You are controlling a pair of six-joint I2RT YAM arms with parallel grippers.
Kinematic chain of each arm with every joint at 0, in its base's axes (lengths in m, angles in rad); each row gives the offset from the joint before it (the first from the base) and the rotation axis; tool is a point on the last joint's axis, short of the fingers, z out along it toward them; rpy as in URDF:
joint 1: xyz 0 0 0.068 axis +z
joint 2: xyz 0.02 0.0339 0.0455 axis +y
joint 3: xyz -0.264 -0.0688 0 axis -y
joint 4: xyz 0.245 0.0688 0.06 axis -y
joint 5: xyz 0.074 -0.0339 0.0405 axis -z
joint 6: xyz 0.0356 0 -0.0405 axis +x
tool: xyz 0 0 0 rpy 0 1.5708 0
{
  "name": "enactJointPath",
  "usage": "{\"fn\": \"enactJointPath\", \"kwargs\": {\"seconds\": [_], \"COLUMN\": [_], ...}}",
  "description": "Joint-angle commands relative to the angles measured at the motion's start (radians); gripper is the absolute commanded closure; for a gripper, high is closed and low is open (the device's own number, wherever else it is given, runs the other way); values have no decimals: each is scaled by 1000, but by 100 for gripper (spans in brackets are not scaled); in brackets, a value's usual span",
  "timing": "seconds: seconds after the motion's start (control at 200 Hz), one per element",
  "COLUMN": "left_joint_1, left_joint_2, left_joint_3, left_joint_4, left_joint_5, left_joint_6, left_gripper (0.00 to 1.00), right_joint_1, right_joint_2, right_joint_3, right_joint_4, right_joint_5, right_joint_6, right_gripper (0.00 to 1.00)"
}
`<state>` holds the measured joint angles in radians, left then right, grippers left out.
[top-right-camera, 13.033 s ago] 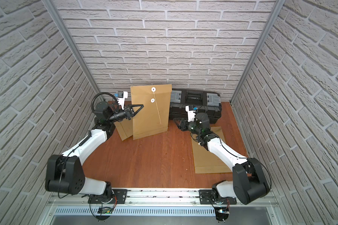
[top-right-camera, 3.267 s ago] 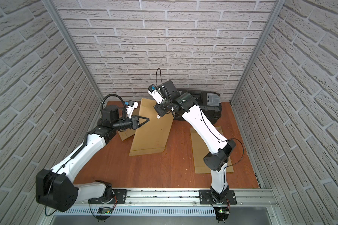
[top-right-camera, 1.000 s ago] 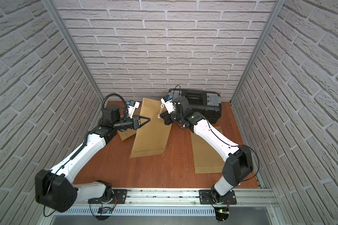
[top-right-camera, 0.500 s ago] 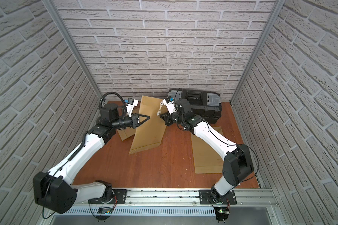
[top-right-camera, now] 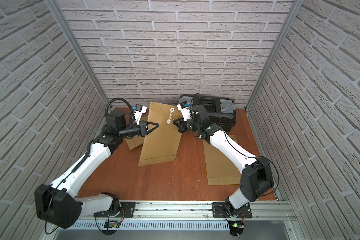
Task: Close the mouth of the file bag
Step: Close the file bag.
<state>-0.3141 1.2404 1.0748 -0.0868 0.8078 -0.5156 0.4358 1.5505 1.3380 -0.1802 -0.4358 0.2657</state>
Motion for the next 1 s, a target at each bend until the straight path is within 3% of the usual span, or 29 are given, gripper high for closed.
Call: {"fn": "enactJointPath", "kwargs": {"seconds": [0.0,0.515,0.995], "left_joint_1": [5,-2,-6], "left_joint_2": [-35,-48,-54], "left_joint_3": [20,17,25], "left_joint_4": [34,7,-41], "left_joint_5": [40,92,126], "left_joint_6": [26,63,121], "left_gripper": [100,100,100], "right_joint_1": [-25,-84,-106], "right_joint_2": [-30,43,56], "right_joint_3": [39,205,259], "right_joint_4": [-38,-226,-296], "right_joint_5": [-20,-28,-32], "right_joint_6": [26,41,48], "right_gripper": [97,97,97]}}
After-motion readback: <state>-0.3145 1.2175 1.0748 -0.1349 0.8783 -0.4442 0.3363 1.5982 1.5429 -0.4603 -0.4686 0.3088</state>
